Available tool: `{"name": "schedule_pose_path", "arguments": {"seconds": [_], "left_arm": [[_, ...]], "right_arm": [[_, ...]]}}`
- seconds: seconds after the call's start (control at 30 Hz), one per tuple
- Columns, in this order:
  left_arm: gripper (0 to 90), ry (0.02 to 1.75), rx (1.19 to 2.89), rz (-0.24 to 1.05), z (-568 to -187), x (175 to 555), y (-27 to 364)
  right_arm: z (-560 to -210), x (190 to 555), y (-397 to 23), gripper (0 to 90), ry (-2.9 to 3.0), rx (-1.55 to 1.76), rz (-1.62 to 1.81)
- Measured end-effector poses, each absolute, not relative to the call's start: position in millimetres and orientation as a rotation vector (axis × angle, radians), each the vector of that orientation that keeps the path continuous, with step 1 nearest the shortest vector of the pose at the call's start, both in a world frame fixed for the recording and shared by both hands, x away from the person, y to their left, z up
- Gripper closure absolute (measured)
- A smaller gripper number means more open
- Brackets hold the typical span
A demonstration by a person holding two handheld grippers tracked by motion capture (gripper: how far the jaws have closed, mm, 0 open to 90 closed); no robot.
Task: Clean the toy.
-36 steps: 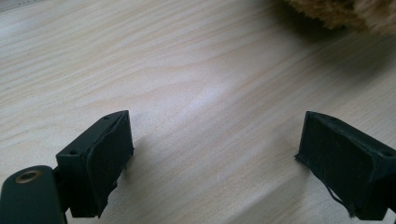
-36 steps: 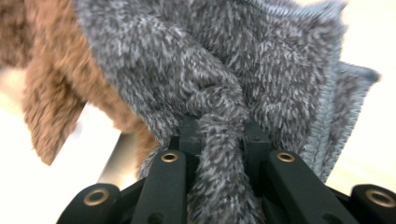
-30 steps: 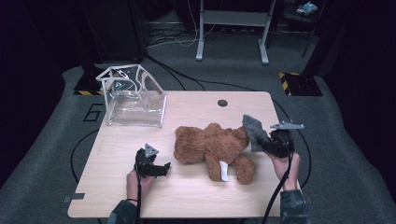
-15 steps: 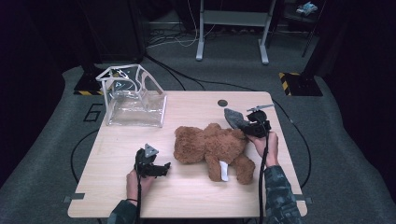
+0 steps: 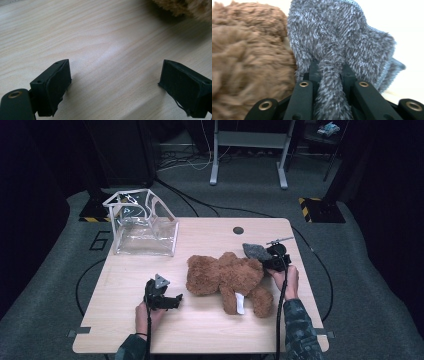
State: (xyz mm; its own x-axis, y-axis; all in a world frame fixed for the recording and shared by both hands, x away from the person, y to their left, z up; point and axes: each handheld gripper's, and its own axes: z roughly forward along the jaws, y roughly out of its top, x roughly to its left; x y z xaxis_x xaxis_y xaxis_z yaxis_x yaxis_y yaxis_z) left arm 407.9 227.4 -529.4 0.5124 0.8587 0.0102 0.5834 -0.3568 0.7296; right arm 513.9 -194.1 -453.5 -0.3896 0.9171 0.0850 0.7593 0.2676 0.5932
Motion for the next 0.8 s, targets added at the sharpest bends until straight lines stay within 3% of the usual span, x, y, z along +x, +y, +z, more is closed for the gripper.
{"name": "schedule_pose_path", "arguments": {"seconds": [0.27, 0.4, 0.6, 0.8], "left_arm": [[9.7, 1.173, 2.076, 0.521, -529.4, 407.9, 227.5], [9.7, 1.173, 2.076, 0.522, -529.3, 407.9, 227.5], [9.7, 1.178, 2.069, 0.522, -529.6, 407.9, 227.2], [9.7, 1.179, 2.068, 0.523, -529.6, 407.9, 227.2]], "right_arm": [[-457.2, 519.9, -226.2, 77.4, 2.152, 1.660, 0.704], [-444.1, 512.7, -234.0, 77.3, 2.114, 1.668, 0.802], [-422.5, 502.2, -205.9, 77.3, 2.182, 1.514, 0.967], [-435.9, 507.3, -187.7, 77.3, 2.264, 1.497, 0.928]]}}
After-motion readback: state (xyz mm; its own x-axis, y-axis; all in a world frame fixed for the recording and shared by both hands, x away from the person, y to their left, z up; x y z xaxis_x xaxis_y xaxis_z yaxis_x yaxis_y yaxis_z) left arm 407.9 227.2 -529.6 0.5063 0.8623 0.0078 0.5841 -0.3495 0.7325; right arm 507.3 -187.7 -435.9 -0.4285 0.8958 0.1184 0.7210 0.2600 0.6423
